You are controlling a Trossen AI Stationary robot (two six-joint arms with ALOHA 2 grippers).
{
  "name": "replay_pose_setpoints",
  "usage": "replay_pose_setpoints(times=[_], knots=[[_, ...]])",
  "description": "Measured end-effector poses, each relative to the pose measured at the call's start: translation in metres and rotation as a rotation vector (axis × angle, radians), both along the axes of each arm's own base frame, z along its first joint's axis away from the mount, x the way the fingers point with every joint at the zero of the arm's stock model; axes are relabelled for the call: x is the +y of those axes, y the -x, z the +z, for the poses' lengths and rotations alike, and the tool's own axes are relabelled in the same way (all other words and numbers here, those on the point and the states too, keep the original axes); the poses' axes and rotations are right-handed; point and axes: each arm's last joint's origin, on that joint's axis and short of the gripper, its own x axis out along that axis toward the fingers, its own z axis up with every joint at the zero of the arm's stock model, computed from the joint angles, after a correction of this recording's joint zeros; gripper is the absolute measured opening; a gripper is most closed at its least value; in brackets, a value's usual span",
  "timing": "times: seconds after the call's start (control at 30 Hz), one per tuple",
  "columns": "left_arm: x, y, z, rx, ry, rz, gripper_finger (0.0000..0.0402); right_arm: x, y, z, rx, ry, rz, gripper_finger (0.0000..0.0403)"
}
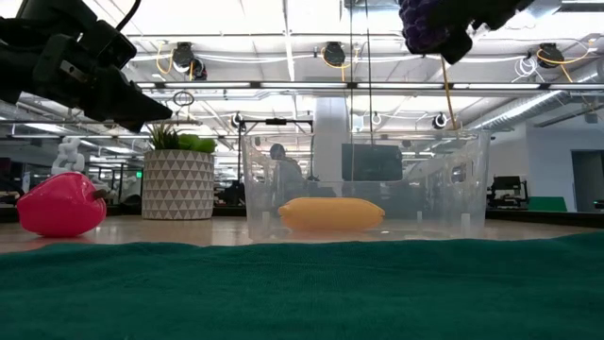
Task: Pick and placing Produce into tupperware
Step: Put the grapes into the transparent bin
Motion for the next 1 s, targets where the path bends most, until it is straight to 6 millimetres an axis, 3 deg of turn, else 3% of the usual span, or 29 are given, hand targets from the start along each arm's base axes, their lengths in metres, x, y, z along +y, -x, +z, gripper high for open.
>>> replay_pose_setpoints(times=[0.67,1.0], knots=[[0.000,0.000,0.000,0.001,0.001,-0.001,0.0024,0.006,-0.042,0.020,0.272,0.002,-0.002,0.0221],[0.000,0.000,0.000,0.001,0.000,0.000,0.0024,-0.004,-0.046,0.019,0.306,-0.027,-0.005,0.0221]])
